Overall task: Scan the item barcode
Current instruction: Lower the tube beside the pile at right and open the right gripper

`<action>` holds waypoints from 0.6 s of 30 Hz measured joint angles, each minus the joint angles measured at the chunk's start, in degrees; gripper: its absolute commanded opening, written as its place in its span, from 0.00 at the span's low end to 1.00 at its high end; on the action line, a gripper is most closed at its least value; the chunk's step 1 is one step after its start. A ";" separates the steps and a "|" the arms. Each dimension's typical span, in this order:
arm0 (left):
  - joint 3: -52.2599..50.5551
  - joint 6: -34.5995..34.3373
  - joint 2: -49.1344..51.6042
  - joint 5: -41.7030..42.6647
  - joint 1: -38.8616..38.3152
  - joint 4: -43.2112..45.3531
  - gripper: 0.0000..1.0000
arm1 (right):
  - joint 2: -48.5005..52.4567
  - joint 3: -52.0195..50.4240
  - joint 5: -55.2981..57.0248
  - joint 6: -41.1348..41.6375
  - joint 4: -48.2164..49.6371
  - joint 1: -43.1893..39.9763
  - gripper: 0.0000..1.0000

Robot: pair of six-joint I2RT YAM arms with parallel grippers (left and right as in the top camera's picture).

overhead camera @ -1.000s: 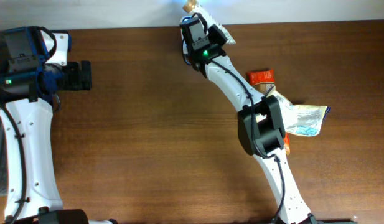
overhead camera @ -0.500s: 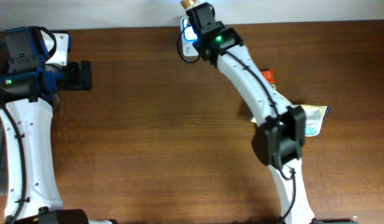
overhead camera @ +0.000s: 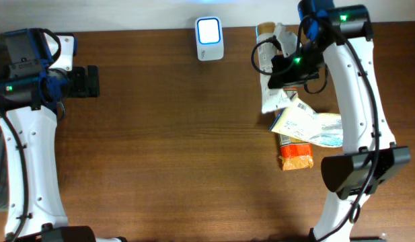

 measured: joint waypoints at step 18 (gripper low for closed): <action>-0.02 0.00 0.00 0.00 -0.02 -0.02 0.99 | -4.07 -8.20 7.50 5.70 7.82 2.95 0.99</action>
